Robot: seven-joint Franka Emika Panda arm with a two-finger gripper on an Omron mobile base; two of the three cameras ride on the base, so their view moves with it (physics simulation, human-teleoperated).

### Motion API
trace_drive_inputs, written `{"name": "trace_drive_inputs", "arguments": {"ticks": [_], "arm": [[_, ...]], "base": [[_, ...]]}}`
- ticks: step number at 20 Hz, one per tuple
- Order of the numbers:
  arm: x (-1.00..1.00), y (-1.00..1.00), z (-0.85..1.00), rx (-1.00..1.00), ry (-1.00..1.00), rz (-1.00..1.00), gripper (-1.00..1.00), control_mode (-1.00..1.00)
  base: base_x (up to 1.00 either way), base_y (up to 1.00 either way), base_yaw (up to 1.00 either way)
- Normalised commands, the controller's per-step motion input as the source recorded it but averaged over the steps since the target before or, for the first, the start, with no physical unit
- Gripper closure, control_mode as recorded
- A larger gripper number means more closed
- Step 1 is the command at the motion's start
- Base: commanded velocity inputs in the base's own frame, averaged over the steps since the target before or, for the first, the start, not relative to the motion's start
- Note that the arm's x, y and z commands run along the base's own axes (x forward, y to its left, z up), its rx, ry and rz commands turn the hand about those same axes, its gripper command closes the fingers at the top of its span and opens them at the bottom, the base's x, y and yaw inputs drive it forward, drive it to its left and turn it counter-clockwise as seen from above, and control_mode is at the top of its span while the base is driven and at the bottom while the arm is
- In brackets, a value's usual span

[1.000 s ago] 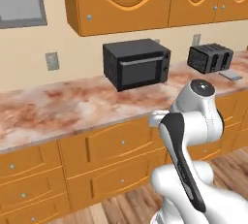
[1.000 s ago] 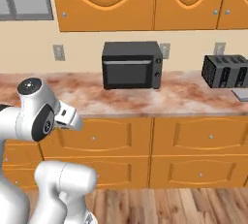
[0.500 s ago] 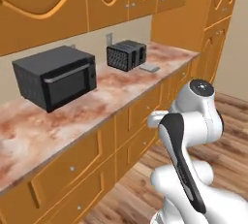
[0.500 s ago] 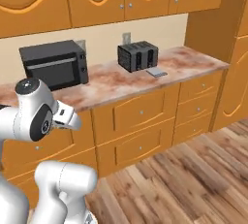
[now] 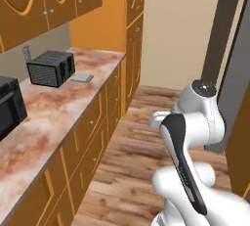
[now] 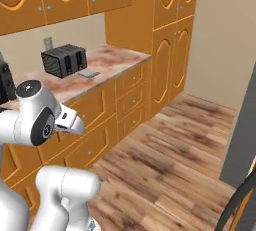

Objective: Take the fish from the fridge and place it on the digital scale on the counter by the fridge. Wait a few seconds for a reading, then move it to the plate on the dining counter.

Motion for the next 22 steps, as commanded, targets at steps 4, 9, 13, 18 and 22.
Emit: {"name": "trace_drive_inputs", "arguments": {"ticks": [4,9,13,18,22], "arm": [[0.0,0.0,0.0,0.0,0.0,0.0,1.0,1.0],[0.0,0.0,0.0,0.0,0.0,0.0,1.0,1.0],[0.0,0.0,0.0,0.0,0.0,0.0,1.0,1.0],[0.0,0.0,0.0,0.0,0.0,0.0,1.0,1.0],[0.0,0.0,0.0,0.0,0.0,0.0,1.0,1.0]], "base": [[0.95,0.0,-0.48],[1.0,0.08,-0.36],[1.0,0.13,-0.17],[1.0,0.01,0.13],[1.0,0.0,0.52]]}}
